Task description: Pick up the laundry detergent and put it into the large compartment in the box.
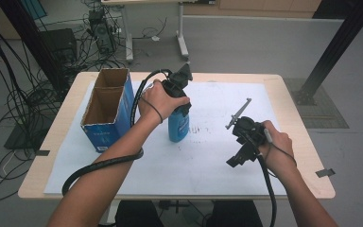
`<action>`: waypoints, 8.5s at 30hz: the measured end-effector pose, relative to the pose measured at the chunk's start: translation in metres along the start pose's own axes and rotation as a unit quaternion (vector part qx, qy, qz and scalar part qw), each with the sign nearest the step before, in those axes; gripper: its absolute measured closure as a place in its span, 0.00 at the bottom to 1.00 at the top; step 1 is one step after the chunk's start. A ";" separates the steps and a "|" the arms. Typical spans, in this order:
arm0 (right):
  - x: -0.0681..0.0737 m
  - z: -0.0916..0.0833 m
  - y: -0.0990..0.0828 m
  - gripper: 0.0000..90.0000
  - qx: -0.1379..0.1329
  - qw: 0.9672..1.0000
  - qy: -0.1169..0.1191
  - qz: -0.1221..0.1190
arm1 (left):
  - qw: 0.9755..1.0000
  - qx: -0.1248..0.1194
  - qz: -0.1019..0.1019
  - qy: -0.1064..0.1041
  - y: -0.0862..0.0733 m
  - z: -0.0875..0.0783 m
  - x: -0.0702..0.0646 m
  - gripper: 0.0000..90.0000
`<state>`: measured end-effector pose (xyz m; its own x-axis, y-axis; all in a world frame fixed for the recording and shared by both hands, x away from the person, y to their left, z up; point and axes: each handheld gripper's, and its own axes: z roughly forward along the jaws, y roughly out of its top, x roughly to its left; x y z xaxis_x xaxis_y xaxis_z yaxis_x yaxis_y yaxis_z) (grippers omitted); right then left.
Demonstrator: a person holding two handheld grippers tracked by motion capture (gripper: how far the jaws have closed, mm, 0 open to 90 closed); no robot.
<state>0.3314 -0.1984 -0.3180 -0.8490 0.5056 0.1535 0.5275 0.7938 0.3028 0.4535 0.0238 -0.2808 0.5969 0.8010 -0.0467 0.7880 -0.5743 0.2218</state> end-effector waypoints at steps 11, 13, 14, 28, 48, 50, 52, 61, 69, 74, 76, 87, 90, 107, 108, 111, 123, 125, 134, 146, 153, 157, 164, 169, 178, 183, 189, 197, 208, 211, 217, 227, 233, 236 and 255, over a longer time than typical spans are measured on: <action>-0.001 0.000 0.000 0.05 0.000 1.000 -0.001 0.000 | 1.000 -0.002 -0.003 0.004 0.000 0.000 -0.001 0.42; -0.001 0.000 0.000 0.05 0.000 1.000 0.000 0.001 | 1.000 -0.002 -0.002 0.003 0.000 0.000 -0.001 0.42; 0.000 0.000 0.001 0.05 0.001 1.000 -0.001 0.000 | 1.000 -0.004 -0.001 0.004 -0.001 0.000 -0.001 0.42; 0.002 0.001 0.004 0.05 0.002 1.000 0.000 -0.005 | 1.000 -0.008 0.000 -0.001 -0.002 0.000 0.001 0.42; 0.003 0.000 0.006 0.05 0.002 1.000 -0.004 -0.008 | 1.000 -0.005 0.005 0.004 -0.002 0.000 0.000 0.42; 0.003 0.000 0.006 0.05 0.002 1.000 -0.003 -0.007 | 1.000 -0.005 0.005 0.003 -0.002 0.000 0.000 0.42; 0.003 0.000 0.006 0.05 0.004 1.000 -0.005 -0.006 | 1.000 -0.004 0.003 0.002 -0.001 0.000 0.000 0.42; 0.001 0.002 0.007 0.05 0.007 1.000 -0.005 -0.010 | 1.000 -0.005 0.003 0.001 -0.001 0.001 0.000 0.42; -0.001 0.001 0.008 0.05 0.004 1.000 -0.006 -0.007 | 1.000 -0.004 0.003 0.000 -0.001 0.000 0.000 0.42; -0.001 0.002 0.007 0.05 0.004 1.000 -0.005 -0.009 | 1.000 -0.003 0.001 0.000 -0.001 0.000 0.000 0.42; -0.001 0.004 0.008 0.05 0.009 1.000 -0.006 -0.010 | 1.000 -0.004 0.001 0.001 -0.002 0.000 0.000 0.42; -0.001 0.002 0.008 0.05 0.010 1.000 -0.007 -0.013 | 1.000 -0.006 0.001 0.004 -0.002 0.000 -0.001 0.42; -0.002 0.002 0.008 0.05 0.008 1.000 -0.007 -0.012 | 1.000 -0.007 0.001 0.003 -0.002 0.001 0.000 0.42; -0.004 0.005 0.010 0.05 0.011 1.000 -0.004 -0.009 | 1.000 -0.007 0.006 0.004 -0.002 0.000 0.000 0.42; -0.004 0.005 0.010 0.05 0.011 1.000 -0.004 -0.010 | 1.000 -0.007 0.005 0.003 -0.002 0.000 0.000 0.42; -0.005 0.005 0.010 0.05 0.011 1.000 -0.004 -0.010 | 1.000 -0.006 0.005 0.004 -0.002 0.000 -0.001 0.42; -0.007 0.004 0.009 0.05 0.011 1.000 -0.004 -0.005 | 1.000 0.000 0.006 0.003 0.000 -0.001 -0.003 0.42; -0.008 0.004 0.008 0.05 0.010 1.000 -0.005 -0.006 | 1.000 -0.012 0.007 0.004 0.000 -0.007 -0.004 0.42; -0.006 0.003 0.010 0.05 0.011 1.000 -0.008 -0.007 | 1.000 -0.026 0.016 0.000 0.008 -0.061 -0.009 0.42; -0.001 0.001 0.014 0.05 0.011 1.000 -0.012 -0.016 | 0.999 -0.027 0.040 0.014 0.019 -0.122 -0.025 0.42; 0.002 -0.001 0.015 0.05 0.008 1.000 -0.014 -0.019 | 0.998 -0.034 0.045 0.025 0.025 -0.156 -0.035 0.42; 0.003 -0.003 0.016 0.05 0.006 1.000 -0.017 -0.021 | 0.998 -0.044 0.041 0.021 0.027 -0.173 -0.038 0.42; 0.004 -0.006 0.016 0.05 0.005 1.000 -0.019 -0.021 | 0.998 -0.049 0.042 0.023 0.031 -0.199 -0.044 0.42; 0.003 -0.007 0.016 0.05 0.007 1.000 -0.020 -0.020 | 0.998 -0.049 0.038 0.027 0.031 -0.208 -0.045 0.42; 0.003 -0.005 0.016 0.05 0.005 1.000 -0.017 -0.022 | 0.998 -0.046 0.021 0.025 0.027 -0.204 -0.035 0.42; 0.002 -0.006 0.016 0.05 0.004 1.000 -0.017 -0.018 | 0.998 -0.054 -0.006 0.030 0.021 -0.208 -0.025 0.42; 0.002 -0.005 0.017 0.05 0.002 1.000 -0.016 -0.024 | 0.997 -0.067 -0.036 0.033 0.011 -0.216 -0.008 0.42; 0.004 -0.003 0.021 0.05 0.004 0.999 -0.012 -0.030 | 0.994 -0.073 -0.073 0.041 -0.004 -0.221 0.019 0.42; 0.006 -0.003 0.022 0.05 0.000 0.999 -0.012 -0.031 | 0.984 -0.084 -0.134 0.081 -0.029 -0.233 0.056 0.42; 0.006 -0.003 0.022 0.05 -0.002 0.999 -0.010 -0.031 | 0.981 -0.087 -0.153 0.083 -0.036 -0.235 0.065 0.42; 0.006 -0.002 0.022 0.05 -0.005 0.999 -0.010 -0.039 | 0.976 -0.093 -0.180 0.075 -0.050 -0.239 0.085 0.42; 0.006 -0.003 0.022 0.05 -0.007 0.999 -0.009 -0.039 | 0.967 -0.092 -0.220 0.091 -0.068 -0.238 0.111 0.42; 0.005 -0.002 0.022 0.05 -0.007 0.999 -0.009 -0.040 | 0.962 -0.088 -0.240 0.092 -0.077 -0.237 0.122 0.42; 0.005 -0.003 0.023 0.05 -0.007 0.999 -0.009 -0.040 | 0.960 -0.086 -0.250 0.094 -0.082 -0.237 0.128 0.42; 0.005 0.000 0.023 0.05 -0.005 0.999 -0.005 -0.038 | 0.958 -0.065 -0.265 0.093 -0.094 -0.213 0.141 0.42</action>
<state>0.3394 -0.1778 -0.3105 -0.8863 0.4471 0.1208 0.4610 0.8264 0.3235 0.4315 0.2271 -0.1012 0.0713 0.9973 -0.0152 0.9401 -0.0621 0.3351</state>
